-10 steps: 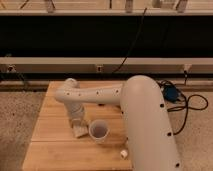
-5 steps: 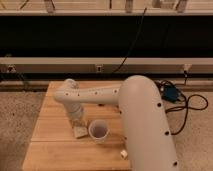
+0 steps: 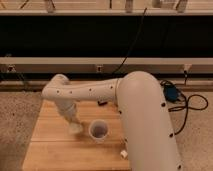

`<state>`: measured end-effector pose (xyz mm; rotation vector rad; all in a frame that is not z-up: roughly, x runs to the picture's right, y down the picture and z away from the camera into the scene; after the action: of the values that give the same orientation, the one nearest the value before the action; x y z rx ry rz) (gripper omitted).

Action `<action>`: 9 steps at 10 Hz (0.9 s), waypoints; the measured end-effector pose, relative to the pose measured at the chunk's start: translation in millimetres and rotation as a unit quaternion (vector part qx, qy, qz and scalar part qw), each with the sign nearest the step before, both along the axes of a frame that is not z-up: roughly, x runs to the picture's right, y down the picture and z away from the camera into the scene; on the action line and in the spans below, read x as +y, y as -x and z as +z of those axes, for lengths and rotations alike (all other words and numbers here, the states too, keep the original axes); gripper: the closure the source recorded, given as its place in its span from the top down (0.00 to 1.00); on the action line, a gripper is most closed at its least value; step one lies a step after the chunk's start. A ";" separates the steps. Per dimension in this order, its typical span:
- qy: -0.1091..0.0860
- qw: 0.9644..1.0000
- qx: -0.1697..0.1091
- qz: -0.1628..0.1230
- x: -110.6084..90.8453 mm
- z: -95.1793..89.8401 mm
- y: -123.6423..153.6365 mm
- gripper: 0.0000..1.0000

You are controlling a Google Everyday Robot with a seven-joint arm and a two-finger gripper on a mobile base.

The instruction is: Place the white sponge in the ceramic cup

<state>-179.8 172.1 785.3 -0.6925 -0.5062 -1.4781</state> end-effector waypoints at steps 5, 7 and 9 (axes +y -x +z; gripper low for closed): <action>-0.061 0.998 -0.011 0.016 -48.5 -59.1 2.3 0.00; -0.079 0.996 -0.007 0.035 -60.9 -73.1 -14.5 0.00; -0.098 0.993 0.003 0.059 -69.6 -83.4 -45.6 0.00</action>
<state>-134.2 102.5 701.9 -0.5025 -0.3845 -1.3920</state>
